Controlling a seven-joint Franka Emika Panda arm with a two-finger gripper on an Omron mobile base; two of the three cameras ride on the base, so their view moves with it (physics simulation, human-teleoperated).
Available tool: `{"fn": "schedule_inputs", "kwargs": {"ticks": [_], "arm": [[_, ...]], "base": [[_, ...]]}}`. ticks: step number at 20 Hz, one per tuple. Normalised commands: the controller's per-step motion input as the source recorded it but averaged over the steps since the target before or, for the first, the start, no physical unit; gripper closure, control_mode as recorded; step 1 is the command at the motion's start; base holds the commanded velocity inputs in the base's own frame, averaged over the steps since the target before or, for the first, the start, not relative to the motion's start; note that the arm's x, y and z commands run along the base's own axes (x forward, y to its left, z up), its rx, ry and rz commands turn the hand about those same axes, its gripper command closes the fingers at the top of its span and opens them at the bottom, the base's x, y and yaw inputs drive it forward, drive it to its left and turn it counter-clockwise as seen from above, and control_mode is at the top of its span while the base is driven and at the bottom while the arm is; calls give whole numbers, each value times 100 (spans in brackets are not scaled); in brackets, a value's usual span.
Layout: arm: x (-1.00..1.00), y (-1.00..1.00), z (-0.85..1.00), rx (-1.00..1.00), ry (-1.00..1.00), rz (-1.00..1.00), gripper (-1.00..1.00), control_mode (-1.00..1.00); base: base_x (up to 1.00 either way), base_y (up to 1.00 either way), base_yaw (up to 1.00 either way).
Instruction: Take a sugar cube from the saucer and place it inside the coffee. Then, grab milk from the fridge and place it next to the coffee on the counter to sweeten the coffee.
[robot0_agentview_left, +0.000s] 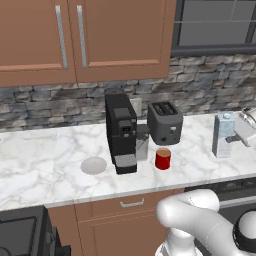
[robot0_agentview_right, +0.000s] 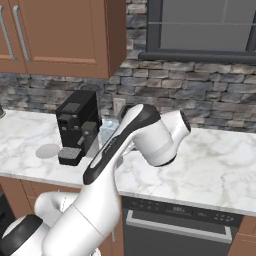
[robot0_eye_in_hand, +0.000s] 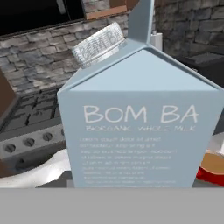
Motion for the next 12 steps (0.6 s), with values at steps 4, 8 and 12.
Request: {"fn": "schedule_inputs", "kwargs": {"ticks": [4,8,12], "arm": [[43,-5,-40,0,-8,0,100,-100],[29,-13,-37,0,-6,1,100,-100],[26,-1,-40,0,-5,0,100,-100]], "base": [[0,0,0],[0,0,0],[0,0,0]]}}
